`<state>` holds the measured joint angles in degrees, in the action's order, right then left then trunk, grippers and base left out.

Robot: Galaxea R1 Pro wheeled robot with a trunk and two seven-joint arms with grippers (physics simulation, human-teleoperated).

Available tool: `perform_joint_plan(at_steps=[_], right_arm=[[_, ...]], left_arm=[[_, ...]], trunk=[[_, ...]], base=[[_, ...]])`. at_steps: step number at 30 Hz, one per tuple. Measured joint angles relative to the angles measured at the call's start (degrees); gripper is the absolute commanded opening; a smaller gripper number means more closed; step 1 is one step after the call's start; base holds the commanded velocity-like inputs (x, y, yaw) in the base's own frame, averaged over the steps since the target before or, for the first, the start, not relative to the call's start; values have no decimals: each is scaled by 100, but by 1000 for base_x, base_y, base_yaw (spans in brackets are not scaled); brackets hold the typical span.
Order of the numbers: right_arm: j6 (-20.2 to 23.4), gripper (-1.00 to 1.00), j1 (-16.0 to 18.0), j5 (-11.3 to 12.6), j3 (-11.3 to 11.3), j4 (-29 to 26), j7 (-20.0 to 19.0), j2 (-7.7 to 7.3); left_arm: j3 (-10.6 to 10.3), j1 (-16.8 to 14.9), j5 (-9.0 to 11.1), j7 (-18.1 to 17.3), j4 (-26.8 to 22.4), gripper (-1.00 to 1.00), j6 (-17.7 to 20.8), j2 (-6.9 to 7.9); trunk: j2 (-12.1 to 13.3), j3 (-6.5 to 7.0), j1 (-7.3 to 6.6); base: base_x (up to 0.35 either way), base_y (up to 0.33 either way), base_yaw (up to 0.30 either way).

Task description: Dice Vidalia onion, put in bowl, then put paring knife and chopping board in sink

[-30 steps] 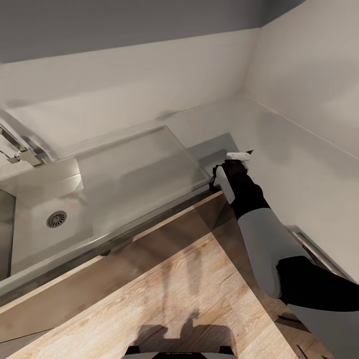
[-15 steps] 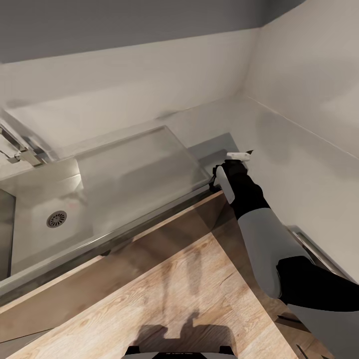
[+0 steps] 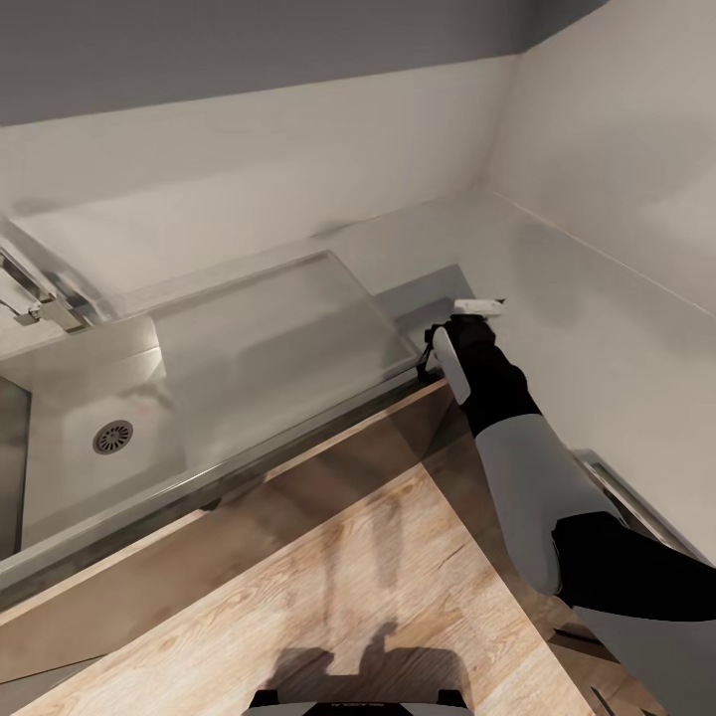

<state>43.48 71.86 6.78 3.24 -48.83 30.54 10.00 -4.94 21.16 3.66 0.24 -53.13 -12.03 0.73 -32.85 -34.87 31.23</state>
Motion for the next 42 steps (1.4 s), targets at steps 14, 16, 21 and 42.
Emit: perform_joint_plan(at_steps=[14,16,21,42], right_arm=[[1,100,0,23,0,-44,-5,0],[2,100,-1,142,0,-44,-7,0],[8,100,-2,761,8,-44,0,0],[10,100,-3,901,18,-44,2,0]], left_arm=[[0,0,0,0,1,100,0,0],[0,0,0,0,1,100,0,0],[0,0,0,0,1,100,0,0],[0,0,0,0,2,100,0,0]], trunk=[[0,0,0],[0,0,0],[0,0,0],[0,0,0]], base=[[0,0,0],[0,0,0],[0,0,0],[0,-17,0]])
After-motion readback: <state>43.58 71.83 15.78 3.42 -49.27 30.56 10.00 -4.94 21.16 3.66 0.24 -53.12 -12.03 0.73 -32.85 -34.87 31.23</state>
